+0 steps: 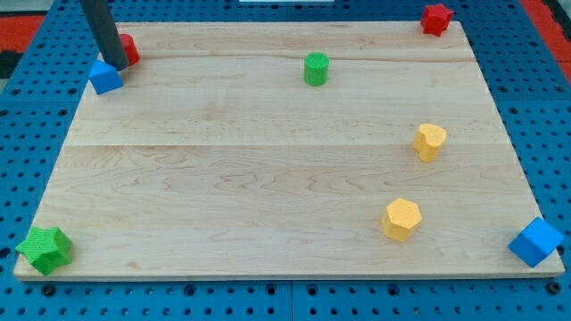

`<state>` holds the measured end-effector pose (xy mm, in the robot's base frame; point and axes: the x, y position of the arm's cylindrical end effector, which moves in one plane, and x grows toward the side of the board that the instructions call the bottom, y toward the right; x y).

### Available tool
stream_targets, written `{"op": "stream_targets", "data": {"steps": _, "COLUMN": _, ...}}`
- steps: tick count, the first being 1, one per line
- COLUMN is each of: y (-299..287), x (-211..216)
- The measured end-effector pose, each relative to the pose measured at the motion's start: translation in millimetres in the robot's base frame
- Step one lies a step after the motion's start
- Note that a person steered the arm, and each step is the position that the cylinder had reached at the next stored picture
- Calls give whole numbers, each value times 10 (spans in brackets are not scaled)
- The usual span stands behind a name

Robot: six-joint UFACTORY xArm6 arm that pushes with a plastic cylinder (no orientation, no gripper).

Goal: Move red circle to the top left

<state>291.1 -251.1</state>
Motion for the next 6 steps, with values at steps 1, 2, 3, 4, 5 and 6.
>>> {"op": "stream_targets", "data": {"steps": 1, "y": 0, "x": -54}}
{"op": "stream_targets", "data": {"steps": 2, "y": -47, "x": -313}}
{"op": "stream_targets", "data": {"steps": 3, "y": -47, "x": -464}}
{"op": "stream_targets", "data": {"steps": 4, "y": -36, "x": -460}}
{"op": "stream_targets", "data": {"steps": 5, "y": 29, "x": -479}}
{"op": "stream_targets", "data": {"steps": 6, "y": 227, "x": -499}}
